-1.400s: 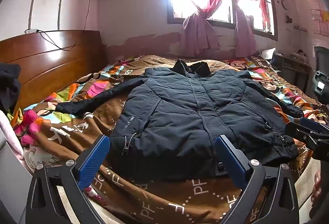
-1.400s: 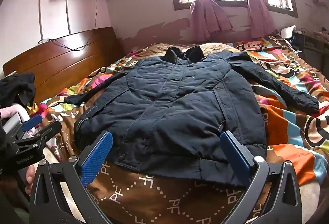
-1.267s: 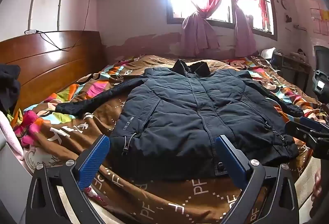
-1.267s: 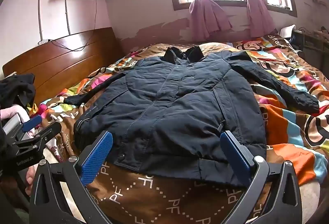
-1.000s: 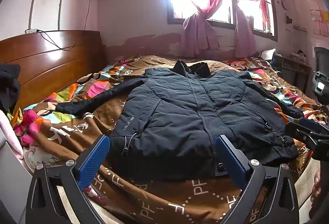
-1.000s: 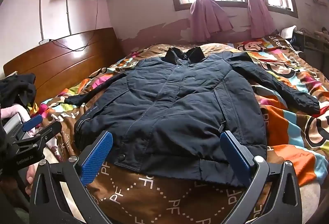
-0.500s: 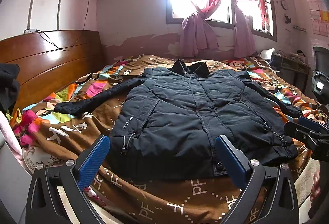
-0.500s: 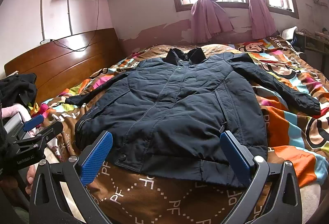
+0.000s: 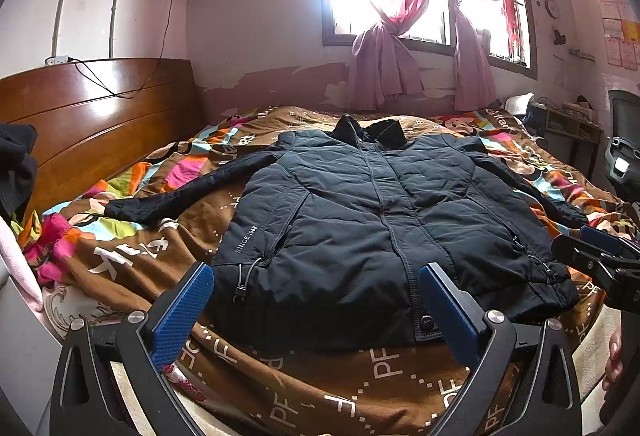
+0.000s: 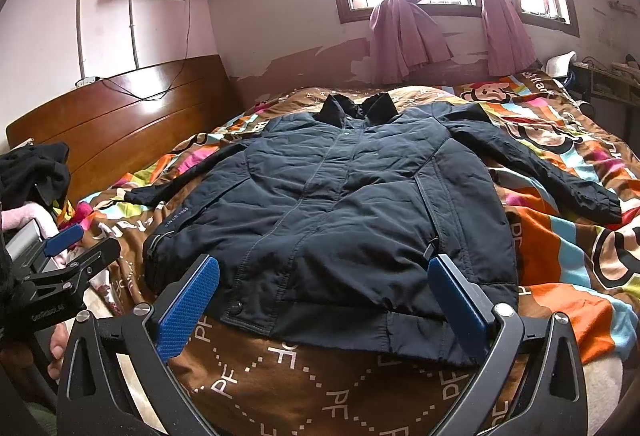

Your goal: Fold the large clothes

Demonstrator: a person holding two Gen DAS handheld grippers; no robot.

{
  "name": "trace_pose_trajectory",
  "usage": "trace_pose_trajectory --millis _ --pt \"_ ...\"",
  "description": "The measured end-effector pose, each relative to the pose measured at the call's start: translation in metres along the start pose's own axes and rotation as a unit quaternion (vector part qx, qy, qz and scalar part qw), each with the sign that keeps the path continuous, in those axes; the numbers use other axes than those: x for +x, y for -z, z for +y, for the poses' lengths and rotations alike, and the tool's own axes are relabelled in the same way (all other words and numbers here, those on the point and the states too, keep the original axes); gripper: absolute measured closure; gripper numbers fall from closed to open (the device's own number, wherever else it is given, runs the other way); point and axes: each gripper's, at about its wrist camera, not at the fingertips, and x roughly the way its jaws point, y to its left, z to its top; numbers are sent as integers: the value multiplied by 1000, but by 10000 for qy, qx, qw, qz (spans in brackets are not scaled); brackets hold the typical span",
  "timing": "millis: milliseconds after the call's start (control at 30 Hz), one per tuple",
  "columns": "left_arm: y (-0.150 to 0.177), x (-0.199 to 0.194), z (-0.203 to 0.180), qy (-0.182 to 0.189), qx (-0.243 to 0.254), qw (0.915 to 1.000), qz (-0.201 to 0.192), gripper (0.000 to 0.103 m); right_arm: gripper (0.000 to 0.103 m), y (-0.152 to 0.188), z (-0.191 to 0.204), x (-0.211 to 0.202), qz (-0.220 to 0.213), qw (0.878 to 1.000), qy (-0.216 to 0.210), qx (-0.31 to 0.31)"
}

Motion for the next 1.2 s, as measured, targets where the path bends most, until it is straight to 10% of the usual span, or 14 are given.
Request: trace_pose_trajectory --millis 1200 --pt "-1 1 0 -5 -7 10000 10 0 1 0 -6 0 -48 9998 144 105"
